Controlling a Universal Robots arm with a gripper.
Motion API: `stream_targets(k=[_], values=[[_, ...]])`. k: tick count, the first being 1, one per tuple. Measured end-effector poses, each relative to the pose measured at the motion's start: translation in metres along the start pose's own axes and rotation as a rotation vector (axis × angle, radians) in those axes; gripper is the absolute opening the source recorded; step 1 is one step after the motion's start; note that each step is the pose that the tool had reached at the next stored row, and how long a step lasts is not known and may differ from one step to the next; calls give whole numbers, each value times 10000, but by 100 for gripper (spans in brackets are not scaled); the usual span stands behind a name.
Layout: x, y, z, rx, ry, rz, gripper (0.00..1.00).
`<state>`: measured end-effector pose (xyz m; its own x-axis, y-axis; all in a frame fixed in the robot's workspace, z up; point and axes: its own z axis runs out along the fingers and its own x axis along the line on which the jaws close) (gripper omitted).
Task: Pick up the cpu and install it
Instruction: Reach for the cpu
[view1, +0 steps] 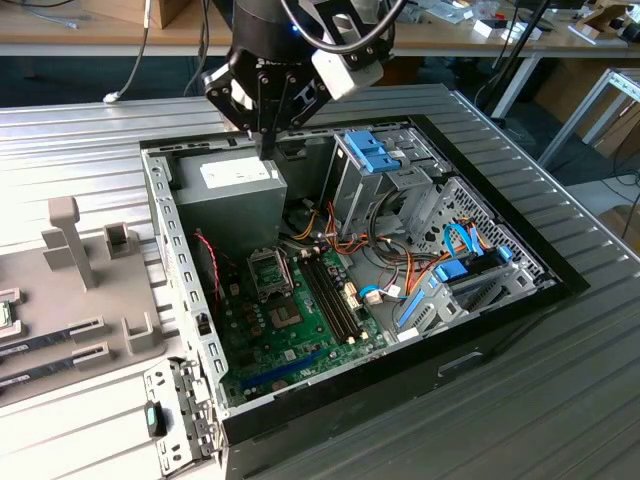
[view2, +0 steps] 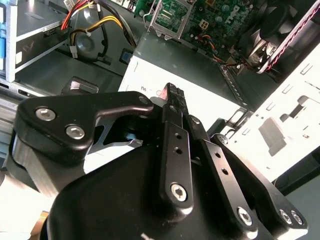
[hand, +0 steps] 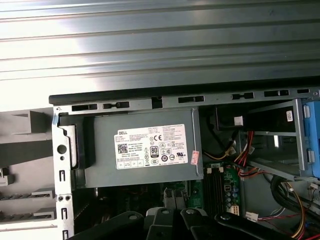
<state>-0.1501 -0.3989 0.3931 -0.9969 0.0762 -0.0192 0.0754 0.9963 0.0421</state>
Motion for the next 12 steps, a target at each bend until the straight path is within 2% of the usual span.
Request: stream_targets(k=[12], values=[[25, -2, 0, 0, 0, 0, 11]])
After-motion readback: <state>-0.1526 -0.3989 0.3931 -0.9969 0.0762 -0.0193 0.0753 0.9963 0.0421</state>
